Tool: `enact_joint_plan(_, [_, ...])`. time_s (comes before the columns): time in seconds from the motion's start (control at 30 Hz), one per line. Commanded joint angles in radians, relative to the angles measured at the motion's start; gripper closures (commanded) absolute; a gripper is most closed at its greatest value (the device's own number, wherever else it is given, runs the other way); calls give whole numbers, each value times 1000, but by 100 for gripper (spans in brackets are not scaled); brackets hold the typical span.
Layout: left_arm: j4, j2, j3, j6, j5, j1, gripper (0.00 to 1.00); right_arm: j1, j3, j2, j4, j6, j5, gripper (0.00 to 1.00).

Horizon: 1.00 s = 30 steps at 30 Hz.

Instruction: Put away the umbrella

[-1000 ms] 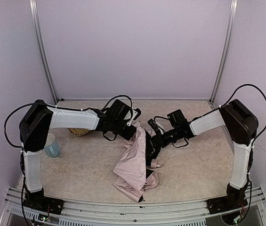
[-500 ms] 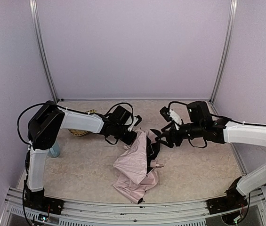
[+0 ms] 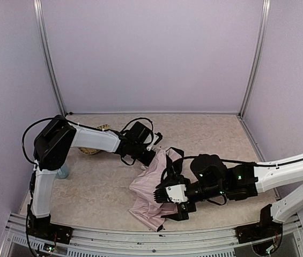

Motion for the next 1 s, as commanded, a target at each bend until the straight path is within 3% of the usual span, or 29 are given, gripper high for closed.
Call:
enact_joint_plan(0.0, [-73,52,-11,27,-25,-8,100,11,16,81,38,-99,178,8])
enact_joint_plan(0.03, [-71,47,-17,29,-25,-8,100,11,12,98,57,-107,234,16])
enact_joint_plan(0.13, [-64,35,-28,33,-22,-11,100,11,25,139,113,-116,424,60])
enact_joint_plan(0.23, [-60,27,-37,38,-28,-18,100,10,88,125,80,-95,421,100])
enact_joint_plan(0.37, [-38,21,-57,45,-18,-29,100,-45,110,64,160,-26,385,100])
enact_joint_plan(0.47, [-17,24,-64,44,4,-38,100,-210,135,76,175,97,240,100])
enact_joint_plan(0.8, [37,26,-100,39,53,-43,100,-527,177,411,269,280,-169,100])
enact_joint_plan(0.97, [84,13,-129,8,96,-27,89,-605,131,550,315,335,-323,100])
